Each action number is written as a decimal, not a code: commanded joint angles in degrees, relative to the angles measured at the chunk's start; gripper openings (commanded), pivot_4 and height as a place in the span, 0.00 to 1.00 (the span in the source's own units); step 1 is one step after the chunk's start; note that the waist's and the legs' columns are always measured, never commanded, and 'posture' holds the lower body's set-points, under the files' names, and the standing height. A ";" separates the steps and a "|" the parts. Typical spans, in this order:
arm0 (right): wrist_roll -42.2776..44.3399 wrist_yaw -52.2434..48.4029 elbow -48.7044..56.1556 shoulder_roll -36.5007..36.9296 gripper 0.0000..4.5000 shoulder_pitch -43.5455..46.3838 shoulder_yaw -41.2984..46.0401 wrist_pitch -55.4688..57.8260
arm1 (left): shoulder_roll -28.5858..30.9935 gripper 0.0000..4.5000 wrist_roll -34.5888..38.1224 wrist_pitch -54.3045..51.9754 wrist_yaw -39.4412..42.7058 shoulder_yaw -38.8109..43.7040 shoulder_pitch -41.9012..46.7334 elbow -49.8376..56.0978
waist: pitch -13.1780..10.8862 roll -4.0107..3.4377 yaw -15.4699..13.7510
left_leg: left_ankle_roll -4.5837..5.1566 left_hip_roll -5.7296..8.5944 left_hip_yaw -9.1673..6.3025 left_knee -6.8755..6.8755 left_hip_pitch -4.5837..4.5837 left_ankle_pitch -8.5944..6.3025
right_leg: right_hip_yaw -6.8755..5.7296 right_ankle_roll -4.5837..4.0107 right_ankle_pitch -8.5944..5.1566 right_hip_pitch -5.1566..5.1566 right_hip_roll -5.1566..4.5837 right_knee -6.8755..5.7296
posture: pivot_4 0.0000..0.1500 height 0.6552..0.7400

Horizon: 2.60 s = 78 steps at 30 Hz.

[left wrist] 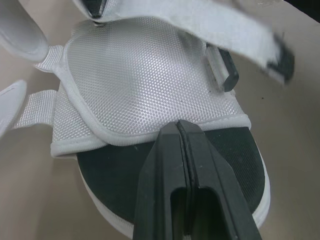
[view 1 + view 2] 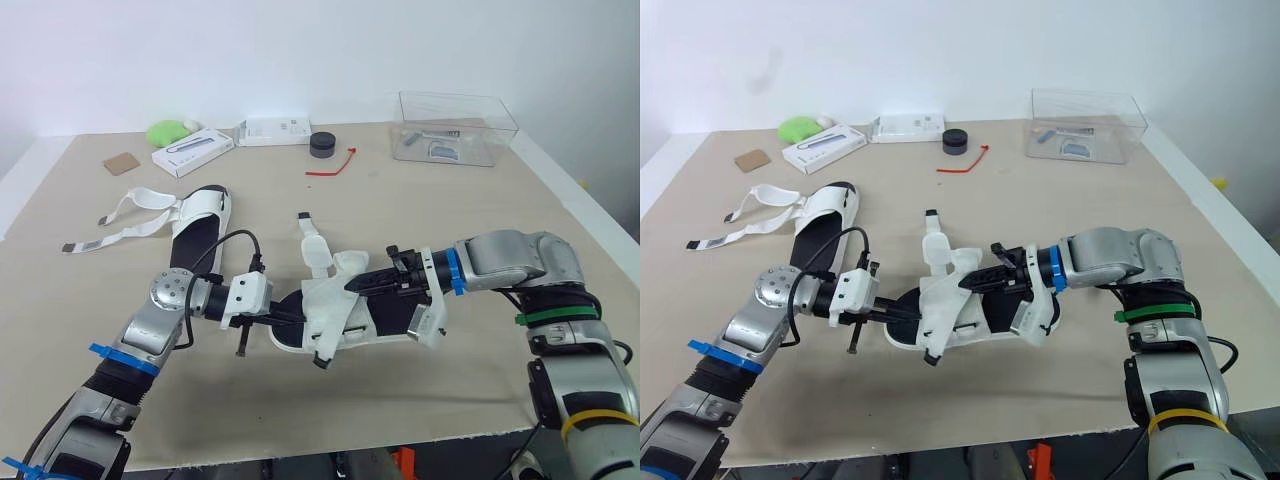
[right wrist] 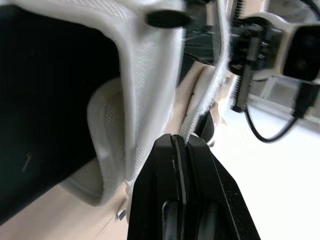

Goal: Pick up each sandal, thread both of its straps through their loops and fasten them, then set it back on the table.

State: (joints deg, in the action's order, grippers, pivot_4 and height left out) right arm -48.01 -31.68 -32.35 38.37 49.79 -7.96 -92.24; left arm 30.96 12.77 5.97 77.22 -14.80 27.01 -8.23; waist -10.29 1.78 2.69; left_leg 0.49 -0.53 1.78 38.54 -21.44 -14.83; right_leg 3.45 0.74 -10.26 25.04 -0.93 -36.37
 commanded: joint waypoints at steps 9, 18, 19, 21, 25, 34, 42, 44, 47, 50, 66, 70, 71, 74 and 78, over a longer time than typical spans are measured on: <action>34.68 -2.53 7.52 14.86 0.63 -0.27 -24.28 13.44 | -0.42 0.00 0.12 -0.14 -0.21 0.71 1.41 -1.15 | -0.01 0.02 0.01 | 0.06 -0.01 0.05 -0.06 0.03 -0.04 | 0.07 0.00 0.02 0.00 -0.02 0.01 | 1.00 1.00; 89.18 -17.10 39.86 31.93 0.63 -21.44 -19.51 73.54 | 0.07 0.00 0.07 0.06 0.20 0.81 1.85 -2.02 | 0.00 0.06 -0.26 | 0.15 -0.09 0.01 -0.03 0.00 -0.09 | 0.02 0.22 0.04 -0.03 -0.03 0.07 | 1.00 1.00; 99.19 -14.95 45.16 34.52 0.63 -24.56 -17.40 82.56 | -0.06 0.00 0.36 -0.58 -0.04 1.04 1.96 -2.02 | 0.00 0.06 -0.30 | 0.15 -0.10 0.01 -0.03 -0.01 -0.09 | 0.01 0.23 0.04 -0.02 -0.03 0.06 | 1.00 1.00; 114.24 -12.23 52.84 37.86 0.63 -29.52 -12.56 95.68 | -0.35 0.00 1.06 -1.86 -0.54 1.53 2.10 -1.87 | 0.00 0.08 -0.27 | 0.15 -0.15 -0.02 -0.01 0.00 -0.09 | -0.05 0.23 0.04 -0.03 -0.01 0.05 | 1.00 1.00; 126.86 -10.83 61.26 41.27 0.63 -38.86 -4.91 109.62 | -0.27 0.00 1.51 -3.13 -0.62 1.74 1.95 -1.04 | 0.01 0.14 -0.39 | 0.15 -0.23 -0.14 0.02 -0.03 -0.08 | -0.20 0.19 0.05 -0.03 0.09 0.07 | 1.00 1.00; 120.45 3.81 65.17 28.80 0.63 -47.64 -6.89 128.43 | -1.14 0.00 3.99 -8.74 -2.37 2.93 1.39 2.32 | 0.13 0.43 -0.56 | 0.13 -0.22 -0.15 0.03 -0.18 -0.08 | -0.20 0.27 0.05 0.06 0.13 0.14 | 1.00 1.00; 121.90 11.15 64.63 16.54 0.63 -43.47 -2.16 136.11 | -0.69 0.00 3.72 -8.61 -2.92 3.08 0.93 3.59 | 0.13 0.45 -0.52 | 0.13 -0.20 -0.10 0.06 -0.24 -0.08 | -0.11 0.35 0.10 0.10 0.16 0.19 | 1.00 1.00; 122.99 12.18 64.40 14.71 0.63 -41.96 -0.79 138.08 | -1.03 0.00 2.99 -7.23 -3.51 3.09 1.30 2.43 | 0.13 0.46 -0.54 | 0.13 -0.20 -0.11 0.06 -0.24 -0.08 | -0.12 0.36 0.11 0.09 0.17 0.18 | 1.00 1.00; 122.96 13.08 64.60 12.95 0.63 -41.20 0.59 140.45 | -1.72 0.00 2.07 -5.19 -4.98 3.25 1.73 0.83 | 0.13 0.46 -0.68 | 0.13 -0.21 -0.14 0.06 -0.27 -0.08 | -0.14 0.35 0.10 0.09 0.18 0.19 | 1.00 1.00; 123.43 13.68 64.66 11.63 0.63 -40.90 1.57 142.69 | -2.29 0.00 0.40 -2.45 -6.73 3.17 2.39 -1.57 | 0.13 0.46 -0.71 | 0.13 -0.21 -0.16 0.06 -0.40 -0.09 | -0.17 0.35 0.10 0.15 0.18 0.23 | 1.00 1.00; 119.52 9.55 65.80 10.09 0.63 -42.83 2.93 148.69 | -1.10 0.00 1.28 -2.99 -6.55 3.13 0.46 1.26 | 0.14 0.46 -0.95 | 0.13 -0.21 -0.22 0.11 -0.59 -0.08 | -0.23 0.39 0.13 0.24 0.16 0.26 | 1.00 1.00; 121.03 9.61 65.27 8.84 0.46 -42.07 3.99 150.12 | -0.98 0.00 1.27 -3.47 -6.68 3.09 0.07 1.81 | 0.14 0.46 -0.95 | 0.13 -0.20 -0.23 0.12 -0.60 -0.08 | -0.24 0.39 0.13 0.24 0.16 0.26 | 1.00 1.00; 121.35 9.80 65.13 8.68 0.35 -42.02 4.22 150.51 | -0.90 0.00 1.26 -3.59 -6.63 3.07 -0.09 1.99 | 0.14 0.46 -0.95 | 0.13 -0.20 -0.23 0.12 -0.60 -0.08 | -0.24 0.39 0.13 0.24 0.16 0.26 | 1.00 1.00; 122.14 9.92 64.87 8.46 0.09 -42.09 4.71 151.82 | -0.63 0.00 1.06 -3.65 -6.50 2.95 -0.63 2.26 | 0.14 0.46 -0.95 | 0.13 -0.20 -0.22 0.12 -0.61 -0.09 | -0.24 0.39 0.13 0.24 0.15 0.27 | 1.00 1.00; 125.06 9.95 64.47 8.48 0.01 -42.62 5.85 153.95 | -0.56 0.00 1.13 -4.09 -6.50 2.83 -0.96 2.85 | 0.14 0.46 -0.97 | 0.14 -0.20 -0.24 0.12 -0.62 -0.08 | -0.25 0.39 0.13 0.24 0.15 0.27 | 1.00 1.00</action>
State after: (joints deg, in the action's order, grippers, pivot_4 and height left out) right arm 74.53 -21.22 31.52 47.08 7.15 -4.28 61.21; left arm 29.97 13.00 2.02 70.56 -12.80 26.17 -7.40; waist -10.15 2.24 1.72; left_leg 0.63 -0.73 1.55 38.65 -22.05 -14.91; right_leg 3.20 1.13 -10.13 25.28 -0.77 -36.10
